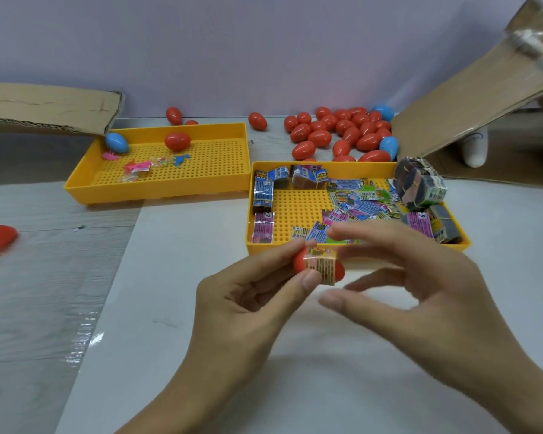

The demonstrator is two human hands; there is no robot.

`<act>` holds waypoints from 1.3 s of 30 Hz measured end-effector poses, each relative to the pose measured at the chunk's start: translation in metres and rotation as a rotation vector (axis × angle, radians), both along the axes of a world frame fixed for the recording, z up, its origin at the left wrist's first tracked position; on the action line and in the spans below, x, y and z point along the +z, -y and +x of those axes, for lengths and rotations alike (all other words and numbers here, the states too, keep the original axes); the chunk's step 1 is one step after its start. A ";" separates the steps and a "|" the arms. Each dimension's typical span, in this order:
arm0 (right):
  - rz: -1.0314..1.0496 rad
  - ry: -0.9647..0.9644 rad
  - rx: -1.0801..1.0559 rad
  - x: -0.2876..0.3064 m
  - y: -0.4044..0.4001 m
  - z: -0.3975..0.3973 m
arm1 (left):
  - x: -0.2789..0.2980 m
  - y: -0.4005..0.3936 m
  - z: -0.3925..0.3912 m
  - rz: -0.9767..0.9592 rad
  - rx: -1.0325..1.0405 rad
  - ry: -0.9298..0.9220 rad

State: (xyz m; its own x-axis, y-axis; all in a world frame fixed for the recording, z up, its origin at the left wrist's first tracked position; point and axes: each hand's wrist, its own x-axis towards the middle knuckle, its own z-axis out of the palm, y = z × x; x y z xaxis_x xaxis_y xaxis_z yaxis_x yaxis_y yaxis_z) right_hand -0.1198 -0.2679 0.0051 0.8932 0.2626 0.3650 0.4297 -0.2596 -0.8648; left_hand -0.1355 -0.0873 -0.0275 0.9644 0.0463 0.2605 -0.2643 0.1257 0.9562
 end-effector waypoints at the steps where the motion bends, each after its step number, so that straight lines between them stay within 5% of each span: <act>1: -0.088 0.174 0.026 -0.003 0.000 -0.001 | 0.001 -0.002 0.001 -0.046 -0.003 -0.032; 7: -0.182 0.439 -0.059 -0.009 -0.004 0.002 | 0.003 -0.004 0.006 -0.155 -0.032 -0.131; 16: -0.453 1.051 -0.469 0.051 0.059 0.046 | -0.005 -0.003 0.016 -0.208 0.015 -0.149; 21: -0.632 0.826 -0.759 0.118 0.126 0.088 | -0.008 -0.001 0.019 -0.227 0.004 -0.181; 25: -0.753 0.459 -1.021 0.134 0.143 0.103 | -0.003 0.001 0.019 -0.225 0.005 -0.198; 31: -0.276 0.525 -0.662 0.046 0.065 0.066 | -0.009 0.001 0.024 -0.195 0.040 -0.150; 34: -0.349 0.340 -0.420 -0.003 0.018 0.056 | -0.013 -0.002 0.026 -0.153 0.054 -0.118; 39: -0.576 0.192 -0.372 -0.014 -0.010 0.075 | -0.013 -0.005 0.027 -0.084 0.049 -0.122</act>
State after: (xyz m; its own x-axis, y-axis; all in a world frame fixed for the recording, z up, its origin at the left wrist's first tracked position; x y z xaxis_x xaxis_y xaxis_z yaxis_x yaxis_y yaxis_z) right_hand -0.0446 -0.2578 -0.0092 0.8949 0.1513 0.4199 0.3549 -0.8118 -0.4637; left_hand -0.1088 -0.0824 -0.0408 0.9846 0.1106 0.1352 -0.1550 0.1968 0.9681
